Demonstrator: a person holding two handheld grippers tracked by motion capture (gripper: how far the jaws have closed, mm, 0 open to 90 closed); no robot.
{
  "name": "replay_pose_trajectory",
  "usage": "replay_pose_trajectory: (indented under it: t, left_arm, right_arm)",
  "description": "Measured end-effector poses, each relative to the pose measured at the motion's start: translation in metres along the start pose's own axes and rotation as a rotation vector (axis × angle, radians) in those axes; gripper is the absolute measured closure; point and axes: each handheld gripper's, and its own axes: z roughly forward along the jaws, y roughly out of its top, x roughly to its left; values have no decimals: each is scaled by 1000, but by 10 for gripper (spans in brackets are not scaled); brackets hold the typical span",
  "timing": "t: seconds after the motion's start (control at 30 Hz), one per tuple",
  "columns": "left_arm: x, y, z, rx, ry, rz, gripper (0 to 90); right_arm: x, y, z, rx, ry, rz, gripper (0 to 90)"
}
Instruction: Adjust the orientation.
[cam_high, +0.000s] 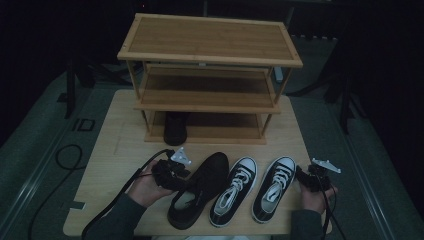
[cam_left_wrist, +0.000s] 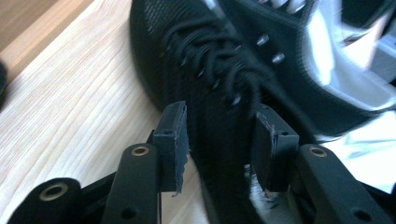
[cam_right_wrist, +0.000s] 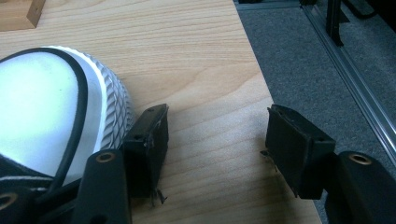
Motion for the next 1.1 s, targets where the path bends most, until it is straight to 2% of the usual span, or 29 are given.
replay_pose_trajectory:
  t: [0.13, 0.27, 0.33, 0.4, 0.47, 0.53, 0.67, 1.1]
  left_arm:
    - [-2, 1, 3, 21, 28, -4, 611]
    - [-1, 1, 8, 44, 29, -24, 645]
    - [-1, 1, 11, 57, 28, -27, 689]
    - [0, 1, 12, 53, 3, -34, 762]
    - [0, 1, 11, 51, 14, -33, 834]
    - [2, 1, 9, 43, 48, -43, 867]
    - [12, 1, 7, 26, 83, -75, 872]
    - [45, 3, 3, -83, 120, -191, 874]
  right_arm:
    - [0, 0, 0, 0, 0, 0, 389]
    - [0, 0, 0, 0, 0, -1, 389]
    - [0, 0, 0, 0, 0, -1, 389]
    - [0, 0, 0, 0, 0, 0, 389]
    - [0, 0, 0, 0, 0, 0, 389]
    - [0, 0, 0, 0, 0, 0, 389]
    - [0, 0, 0, 0, 0, 0, 389]
    - [0, 0, 0, 0, 0, 0, 389]
